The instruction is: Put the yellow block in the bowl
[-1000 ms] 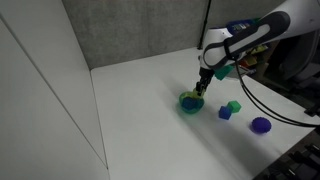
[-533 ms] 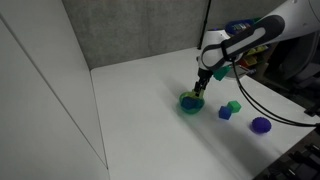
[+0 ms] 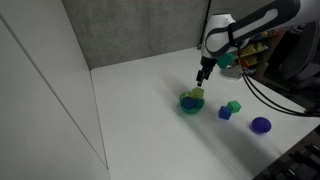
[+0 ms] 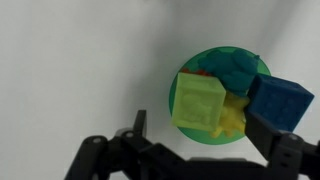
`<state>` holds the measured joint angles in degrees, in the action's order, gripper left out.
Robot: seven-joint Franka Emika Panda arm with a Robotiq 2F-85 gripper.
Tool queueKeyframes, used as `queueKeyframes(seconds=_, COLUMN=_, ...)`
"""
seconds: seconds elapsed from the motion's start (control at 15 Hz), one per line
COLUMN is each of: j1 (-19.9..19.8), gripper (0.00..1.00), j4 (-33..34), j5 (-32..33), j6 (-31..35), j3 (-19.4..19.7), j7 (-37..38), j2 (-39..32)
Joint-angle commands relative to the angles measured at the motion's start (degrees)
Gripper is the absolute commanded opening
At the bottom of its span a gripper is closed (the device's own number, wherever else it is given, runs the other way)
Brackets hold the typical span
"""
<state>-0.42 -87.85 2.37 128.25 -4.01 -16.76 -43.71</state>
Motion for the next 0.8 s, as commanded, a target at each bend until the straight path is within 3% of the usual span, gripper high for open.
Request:
queueKeyframes(seconds=0.0, j1=-1.6, gripper=1.0, j4=-3.8, j5=-0.3, j6=-4.3, j3=0.4, j7=0.3, j2=6.5)
queueKeyframes(seconds=0.73, j1=-5.0, gripper=1.0, j4=-22.9, j5=0.6, j6=-11.4, j3=5.6, j7=1.6, j2=30.1)
